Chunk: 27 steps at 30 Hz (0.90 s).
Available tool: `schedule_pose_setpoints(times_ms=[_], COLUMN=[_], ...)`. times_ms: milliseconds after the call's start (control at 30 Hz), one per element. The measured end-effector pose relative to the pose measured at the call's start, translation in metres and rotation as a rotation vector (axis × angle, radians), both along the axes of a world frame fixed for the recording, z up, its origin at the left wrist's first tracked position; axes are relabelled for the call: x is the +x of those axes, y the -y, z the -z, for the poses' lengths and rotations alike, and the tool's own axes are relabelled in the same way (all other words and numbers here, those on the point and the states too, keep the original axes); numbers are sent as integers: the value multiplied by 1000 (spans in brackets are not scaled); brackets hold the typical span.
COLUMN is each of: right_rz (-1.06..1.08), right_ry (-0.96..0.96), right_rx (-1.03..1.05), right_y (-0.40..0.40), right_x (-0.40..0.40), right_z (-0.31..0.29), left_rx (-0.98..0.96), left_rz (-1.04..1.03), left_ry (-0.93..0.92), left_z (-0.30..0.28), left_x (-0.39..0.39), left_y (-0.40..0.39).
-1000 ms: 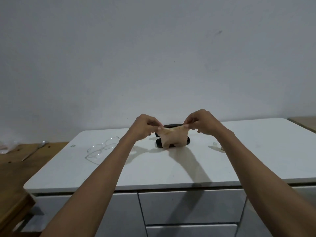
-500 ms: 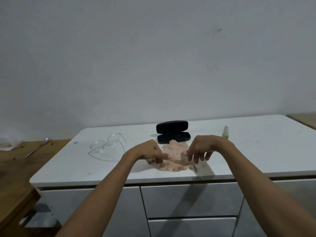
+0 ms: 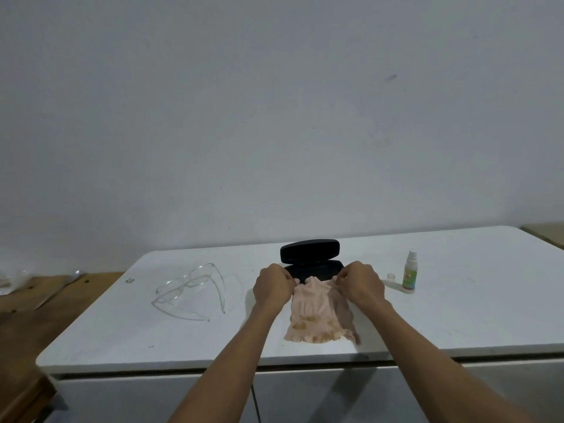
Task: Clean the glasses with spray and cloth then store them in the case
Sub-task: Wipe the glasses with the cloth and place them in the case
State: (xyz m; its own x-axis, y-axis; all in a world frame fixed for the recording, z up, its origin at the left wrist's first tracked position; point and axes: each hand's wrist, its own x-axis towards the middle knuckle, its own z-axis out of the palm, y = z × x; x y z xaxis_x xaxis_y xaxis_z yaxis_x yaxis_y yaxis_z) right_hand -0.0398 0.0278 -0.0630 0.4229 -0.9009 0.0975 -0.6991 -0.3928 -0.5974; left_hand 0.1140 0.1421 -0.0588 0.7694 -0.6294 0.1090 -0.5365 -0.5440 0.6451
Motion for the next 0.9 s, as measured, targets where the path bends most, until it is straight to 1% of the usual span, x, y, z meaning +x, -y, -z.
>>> schedule_pose_setpoints(times_ms=[233, 400, 567, 800, 900], right_rz=[1, 10, 46, 81, 56], right_ry=[-37, -68, -75, -43, 17], right_rx=[-19, -22, -48, -62, -47], right_y=[4, 7, 5, 7, 4], right_x=[10, 11, 10, 5, 1], right_z=[2, 4, 5, 4, 2], left_rx=[18, 18, 17, -25, -98], left_rz=[25, 86, 71, -4, 20], left_ry=[8, 1, 66, 138, 105], left_z=[5, 6, 7, 12, 10], left_x=[4, 6, 7, 5, 6], left_y=[7, 6, 7, 4, -1])
